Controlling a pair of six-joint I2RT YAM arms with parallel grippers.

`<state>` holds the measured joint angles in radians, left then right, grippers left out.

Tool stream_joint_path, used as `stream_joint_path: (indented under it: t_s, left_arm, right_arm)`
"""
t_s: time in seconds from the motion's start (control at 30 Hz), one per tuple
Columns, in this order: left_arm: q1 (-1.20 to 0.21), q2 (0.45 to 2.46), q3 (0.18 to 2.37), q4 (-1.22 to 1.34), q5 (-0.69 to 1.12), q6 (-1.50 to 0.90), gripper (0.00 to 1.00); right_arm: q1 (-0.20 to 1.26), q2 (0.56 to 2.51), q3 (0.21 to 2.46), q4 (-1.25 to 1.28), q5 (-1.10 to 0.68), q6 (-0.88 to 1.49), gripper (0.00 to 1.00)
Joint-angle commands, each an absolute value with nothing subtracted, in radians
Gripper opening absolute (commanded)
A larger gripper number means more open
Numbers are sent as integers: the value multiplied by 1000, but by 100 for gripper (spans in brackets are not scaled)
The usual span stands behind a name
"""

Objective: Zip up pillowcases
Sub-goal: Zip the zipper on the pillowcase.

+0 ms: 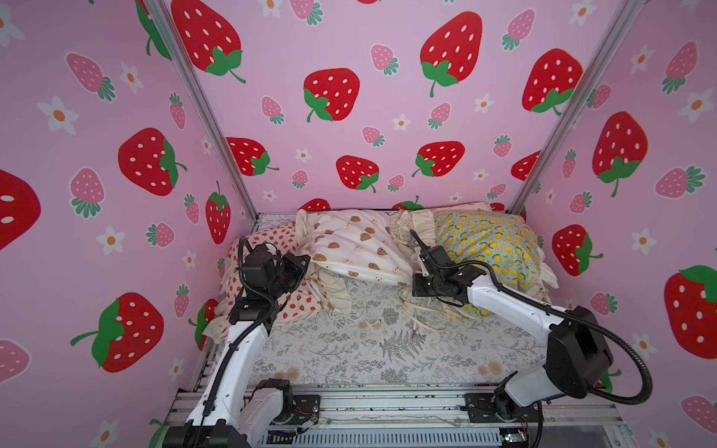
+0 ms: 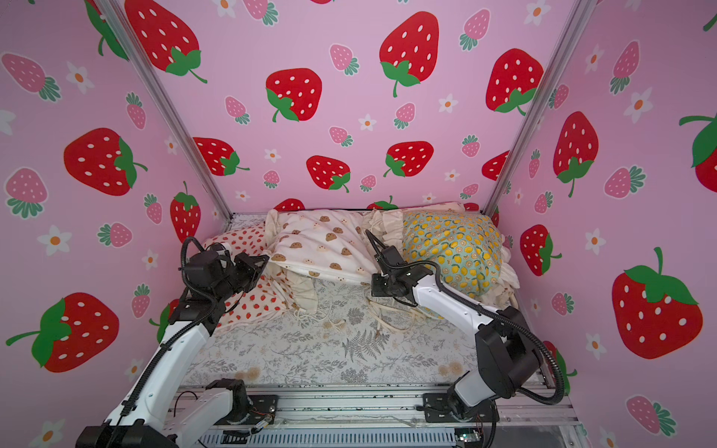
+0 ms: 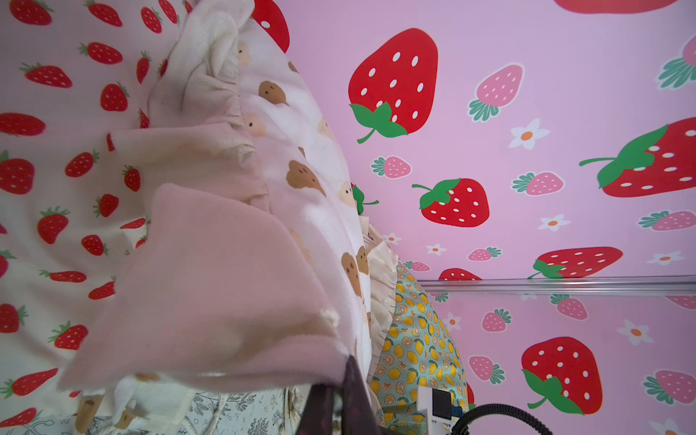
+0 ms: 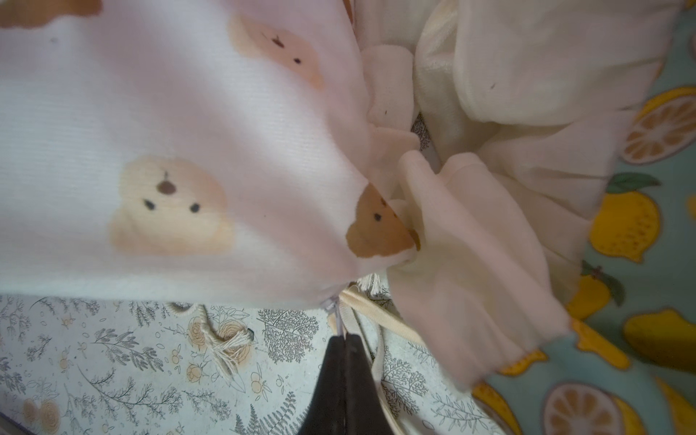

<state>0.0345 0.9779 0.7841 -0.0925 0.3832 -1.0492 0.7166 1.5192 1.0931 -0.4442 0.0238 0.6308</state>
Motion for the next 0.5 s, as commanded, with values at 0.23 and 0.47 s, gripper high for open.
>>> stream_joint_path:
  t_s: [0.23, 0.47]
  left_arm:
    - [52, 953, 819, -6, 431, -1083, 0]
    - [51, 914, 779, -93, 391, -1021, 0]
  right_arm:
    - [696, 1499, 1113, -448, -36, 634, 1]
    - [682, 1460, 1137, -448, -77, 619, 44]
